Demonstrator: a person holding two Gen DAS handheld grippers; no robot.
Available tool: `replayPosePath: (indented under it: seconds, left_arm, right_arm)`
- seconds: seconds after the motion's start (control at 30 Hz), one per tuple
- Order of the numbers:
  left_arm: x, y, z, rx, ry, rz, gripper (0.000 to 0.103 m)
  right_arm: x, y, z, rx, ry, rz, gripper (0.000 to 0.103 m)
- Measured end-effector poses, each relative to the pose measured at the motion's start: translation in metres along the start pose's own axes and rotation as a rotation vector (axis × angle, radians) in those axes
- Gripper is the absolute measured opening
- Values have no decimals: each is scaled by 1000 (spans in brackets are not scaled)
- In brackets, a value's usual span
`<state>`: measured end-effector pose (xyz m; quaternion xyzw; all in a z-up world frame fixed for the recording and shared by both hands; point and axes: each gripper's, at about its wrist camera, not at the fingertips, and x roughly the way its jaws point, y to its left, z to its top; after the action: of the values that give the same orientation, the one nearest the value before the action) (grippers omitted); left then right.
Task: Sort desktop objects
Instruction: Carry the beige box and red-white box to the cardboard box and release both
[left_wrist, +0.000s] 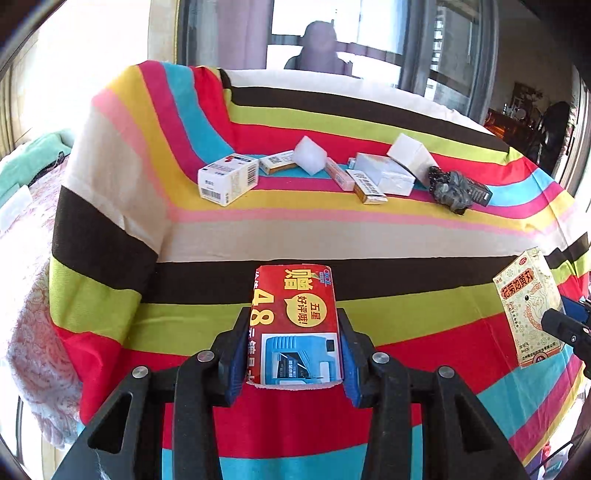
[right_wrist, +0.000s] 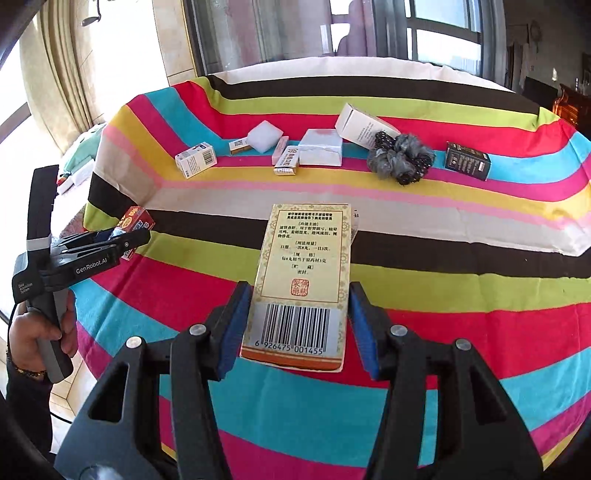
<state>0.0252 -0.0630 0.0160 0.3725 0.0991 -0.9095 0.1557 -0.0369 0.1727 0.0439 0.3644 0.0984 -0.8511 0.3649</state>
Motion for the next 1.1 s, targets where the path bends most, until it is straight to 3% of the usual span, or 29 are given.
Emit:
replayPosePath:
  seconds: [0.17,0.43,0.8,1.1]
  left_arm:
    - [-13,-62,-8,119,-6,-77,42]
    - [-30,-124,-26,230,0,-136,42]
    - [-41,-191,-53,346,38,-197,42]
    - [-56,-270,-81,520,62,-309,42]
  right_arm:
    - [-45,-28,-30,62,-58,-44,56]
    - [-96,-66,-67,158,-121,-84,56]
    - [-130,-109,-124,286,-148,-142,56]
    - [-166,-143,-180,411,-174,-218,56]
